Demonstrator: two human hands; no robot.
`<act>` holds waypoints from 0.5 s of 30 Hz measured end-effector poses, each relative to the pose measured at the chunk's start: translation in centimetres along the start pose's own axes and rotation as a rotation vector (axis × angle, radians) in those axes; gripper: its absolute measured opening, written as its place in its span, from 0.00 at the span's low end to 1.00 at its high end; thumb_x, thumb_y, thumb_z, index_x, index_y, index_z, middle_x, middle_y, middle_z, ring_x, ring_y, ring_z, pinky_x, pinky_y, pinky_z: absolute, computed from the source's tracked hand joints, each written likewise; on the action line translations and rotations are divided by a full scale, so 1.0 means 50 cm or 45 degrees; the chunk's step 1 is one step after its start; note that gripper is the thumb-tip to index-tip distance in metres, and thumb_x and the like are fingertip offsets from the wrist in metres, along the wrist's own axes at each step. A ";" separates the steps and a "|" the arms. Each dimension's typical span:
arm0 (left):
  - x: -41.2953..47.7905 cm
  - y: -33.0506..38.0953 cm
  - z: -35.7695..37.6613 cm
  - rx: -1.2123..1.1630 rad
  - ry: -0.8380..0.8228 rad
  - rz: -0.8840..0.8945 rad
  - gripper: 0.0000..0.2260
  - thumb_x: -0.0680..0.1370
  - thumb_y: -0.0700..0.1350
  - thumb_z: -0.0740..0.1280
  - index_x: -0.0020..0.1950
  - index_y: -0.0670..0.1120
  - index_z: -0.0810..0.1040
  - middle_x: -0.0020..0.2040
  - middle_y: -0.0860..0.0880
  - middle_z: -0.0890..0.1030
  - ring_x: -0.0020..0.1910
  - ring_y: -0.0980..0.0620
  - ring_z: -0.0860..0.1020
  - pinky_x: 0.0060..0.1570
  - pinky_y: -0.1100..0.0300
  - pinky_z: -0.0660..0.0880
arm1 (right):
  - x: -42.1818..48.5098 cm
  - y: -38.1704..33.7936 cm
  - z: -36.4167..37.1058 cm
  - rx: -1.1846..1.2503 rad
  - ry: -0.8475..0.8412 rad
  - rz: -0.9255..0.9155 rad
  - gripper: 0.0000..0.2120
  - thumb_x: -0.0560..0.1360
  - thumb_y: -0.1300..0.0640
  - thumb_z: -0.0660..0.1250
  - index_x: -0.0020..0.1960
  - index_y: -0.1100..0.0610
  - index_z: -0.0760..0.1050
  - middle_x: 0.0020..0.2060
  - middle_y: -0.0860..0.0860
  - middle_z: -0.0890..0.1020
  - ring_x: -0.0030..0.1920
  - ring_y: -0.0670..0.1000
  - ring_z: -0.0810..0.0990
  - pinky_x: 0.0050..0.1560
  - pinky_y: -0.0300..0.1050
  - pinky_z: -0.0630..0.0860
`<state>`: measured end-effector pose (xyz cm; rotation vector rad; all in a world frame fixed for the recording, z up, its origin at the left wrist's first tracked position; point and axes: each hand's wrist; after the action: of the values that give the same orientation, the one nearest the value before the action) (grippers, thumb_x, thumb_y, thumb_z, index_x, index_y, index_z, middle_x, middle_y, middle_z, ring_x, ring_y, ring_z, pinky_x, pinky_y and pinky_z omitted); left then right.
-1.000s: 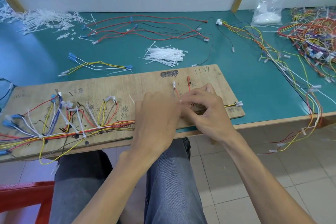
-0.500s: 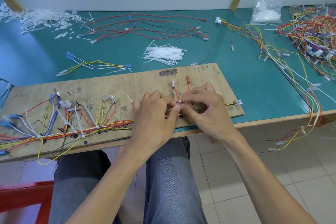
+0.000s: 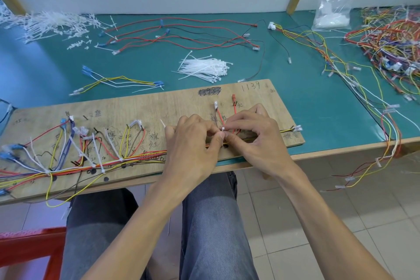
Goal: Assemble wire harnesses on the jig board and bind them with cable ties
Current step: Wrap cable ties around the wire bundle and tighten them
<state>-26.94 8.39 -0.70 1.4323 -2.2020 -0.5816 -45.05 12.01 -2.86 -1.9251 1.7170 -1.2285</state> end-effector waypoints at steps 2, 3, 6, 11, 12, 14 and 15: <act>0.001 0.000 0.001 -0.009 0.009 -0.008 0.08 0.82 0.57 0.66 0.48 0.58 0.82 0.47 0.58 0.77 0.54 0.54 0.71 0.51 0.54 0.57 | 0.000 -0.001 0.000 -0.007 0.011 -0.016 0.04 0.75 0.53 0.79 0.49 0.52 0.89 0.46 0.41 0.86 0.50 0.54 0.74 0.50 0.42 0.72; 0.001 0.000 0.001 -0.014 0.013 -0.014 0.08 0.82 0.57 0.66 0.48 0.58 0.82 0.47 0.58 0.76 0.54 0.54 0.71 0.52 0.54 0.57 | -0.001 -0.002 0.001 -0.013 0.013 -0.029 0.03 0.76 0.54 0.79 0.49 0.52 0.89 0.46 0.41 0.86 0.50 0.54 0.73 0.49 0.43 0.72; 0.005 0.000 0.000 -0.040 0.010 -0.036 0.08 0.82 0.57 0.67 0.46 0.58 0.83 0.43 0.59 0.74 0.53 0.55 0.71 0.50 0.55 0.55 | -0.004 -0.005 0.003 -0.025 0.011 -0.060 0.01 0.75 0.58 0.78 0.47 0.53 0.89 0.45 0.42 0.86 0.49 0.54 0.73 0.50 0.42 0.71; 0.002 -0.001 -0.004 0.025 -0.041 0.001 0.09 0.82 0.58 0.66 0.47 0.58 0.83 0.44 0.60 0.74 0.52 0.55 0.70 0.48 0.55 0.53 | -0.002 0.002 -0.002 0.003 0.008 0.006 0.02 0.78 0.57 0.76 0.50 0.53 0.88 0.46 0.41 0.85 0.51 0.52 0.74 0.52 0.40 0.70; 0.002 -0.001 -0.004 0.035 -0.040 0.003 0.09 0.82 0.59 0.66 0.47 0.58 0.83 0.45 0.59 0.74 0.52 0.55 0.70 0.48 0.55 0.53 | -0.002 0.003 -0.002 0.005 0.000 0.008 0.02 0.78 0.57 0.76 0.50 0.52 0.88 0.46 0.41 0.85 0.51 0.51 0.74 0.52 0.40 0.70; 0.002 0.001 -0.002 0.035 -0.035 -0.001 0.09 0.82 0.59 0.66 0.47 0.59 0.83 0.45 0.59 0.74 0.52 0.56 0.69 0.48 0.55 0.52 | -0.003 0.004 0.000 0.011 -0.015 0.004 0.02 0.79 0.57 0.76 0.50 0.52 0.87 0.46 0.41 0.84 0.52 0.52 0.74 0.52 0.41 0.71; 0.002 0.001 -0.002 0.035 -0.031 -0.004 0.09 0.82 0.59 0.65 0.47 0.59 0.82 0.45 0.59 0.74 0.52 0.56 0.69 0.48 0.55 0.52 | -0.003 0.004 0.002 0.016 -0.021 0.003 0.02 0.79 0.57 0.75 0.50 0.52 0.87 0.46 0.41 0.84 0.52 0.52 0.73 0.52 0.42 0.71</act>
<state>-26.98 8.29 -0.57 1.4500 -2.2353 -0.5748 -45.12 12.09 -3.11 -1.9205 1.6990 -1.2168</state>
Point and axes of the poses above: each hand's wrist, its own x-axis towards the middle knuckle, its own z-axis out of the palm, y = z × x
